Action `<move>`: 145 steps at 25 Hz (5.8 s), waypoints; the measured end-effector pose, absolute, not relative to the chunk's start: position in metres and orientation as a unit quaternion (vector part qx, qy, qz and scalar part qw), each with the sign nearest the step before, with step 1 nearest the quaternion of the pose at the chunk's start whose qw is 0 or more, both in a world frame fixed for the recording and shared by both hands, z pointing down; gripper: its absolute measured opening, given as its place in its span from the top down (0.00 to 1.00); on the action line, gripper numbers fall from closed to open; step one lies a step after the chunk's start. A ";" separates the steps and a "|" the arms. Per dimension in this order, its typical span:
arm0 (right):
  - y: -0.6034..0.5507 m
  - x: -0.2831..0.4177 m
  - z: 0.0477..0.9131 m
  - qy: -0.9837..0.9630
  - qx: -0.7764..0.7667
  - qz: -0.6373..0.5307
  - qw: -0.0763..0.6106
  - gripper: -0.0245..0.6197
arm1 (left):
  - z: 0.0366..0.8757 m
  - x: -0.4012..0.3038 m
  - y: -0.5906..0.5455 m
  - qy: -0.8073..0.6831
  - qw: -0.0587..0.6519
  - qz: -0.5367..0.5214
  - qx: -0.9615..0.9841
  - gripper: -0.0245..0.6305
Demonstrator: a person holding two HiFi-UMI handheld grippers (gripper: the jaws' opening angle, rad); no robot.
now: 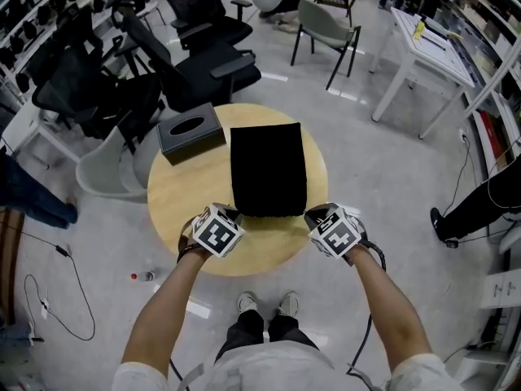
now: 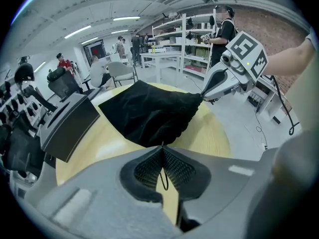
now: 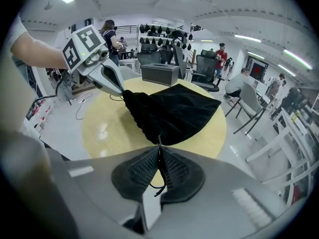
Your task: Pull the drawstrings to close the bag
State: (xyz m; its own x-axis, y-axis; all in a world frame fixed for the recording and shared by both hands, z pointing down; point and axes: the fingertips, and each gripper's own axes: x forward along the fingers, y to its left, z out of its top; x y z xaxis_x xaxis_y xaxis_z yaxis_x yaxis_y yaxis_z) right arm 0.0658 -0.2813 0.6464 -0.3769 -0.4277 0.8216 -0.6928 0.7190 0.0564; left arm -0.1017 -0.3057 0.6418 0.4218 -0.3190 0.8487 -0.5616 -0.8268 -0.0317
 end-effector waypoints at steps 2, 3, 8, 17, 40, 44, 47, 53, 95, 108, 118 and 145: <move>-0.285 0.065 0.635 -0.817 0.350 0.142 0.436 0.94 | 0.629 -0.102 -0.312 -0.272 0.119 0.460 0.837 0.95; -0.287 0.065 0.629 -0.817 0.353 0.137 0.434 0.94 | 0.622 -0.102 -0.314 -0.276 0.114 0.456 0.838 0.95; -0.295 0.064 0.599 -0.818 0.372 0.116 0.422 0.94 | 0.589 -0.103 -0.325 -0.293 0.088 0.437 0.846 0.95; -0.309 0.064 0.552 -0.820 0.400 0.077 0.401 0.94 | 0.536 -0.105 -0.339 -0.321 0.046 0.409 0.853 0.95; -0.332 0.071 0.452 -0.820 0.471 0.023 0.324 0.94 | 0.435 -0.098 -0.359 -0.384 -0.031 0.330 0.862 0.96; -0.331 0.071 0.432 -0.821 0.480 0.012 0.308 0.94 | 0.415 -0.097 -0.361 -0.398 -0.044 0.310 0.862 0.95; -0.334 0.075 0.419 -0.819 0.489 -0.005 0.299 0.94 | 0.402 -0.096 -0.362 -0.407 -0.051 0.295 0.863 0.96; -0.335 0.077 0.393 -0.818 0.502 -0.021 0.281 0.94 | 0.378 -0.096 -0.360 -0.418 -0.067 0.275 0.863 0.95; -0.338 0.079 0.245 -0.785 0.588 -0.136 0.140 0.94 | 0.241 -0.123 -0.360 -0.496 -0.151 0.156 0.841 0.96; -0.340 0.100 0.253 -0.757 0.631 -0.107 0.133 0.94 | 0.245 -0.149 -0.365 -0.519 -0.134 0.146 0.831 0.96; -0.341 0.120 0.254 -0.742 0.654 -0.094 0.115 0.94 | 0.249 -0.162 -0.369 -0.535 -0.116 0.124 0.827 0.96; -0.336 0.131 0.248 -0.739 0.662 -0.084 0.094 0.94 | 0.257 -0.186 -0.368 -0.561 -0.063 0.108 0.818 0.96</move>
State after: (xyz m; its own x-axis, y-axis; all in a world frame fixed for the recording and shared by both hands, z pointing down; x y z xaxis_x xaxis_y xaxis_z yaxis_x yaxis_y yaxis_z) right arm 0.1306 -0.3364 0.2481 -0.1072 -0.9939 0.0267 -0.9623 0.1105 0.2486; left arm -0.1862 -0.3683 0.2573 0.3477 -0.9315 0.1066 -0.9042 -0.3632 -0.2246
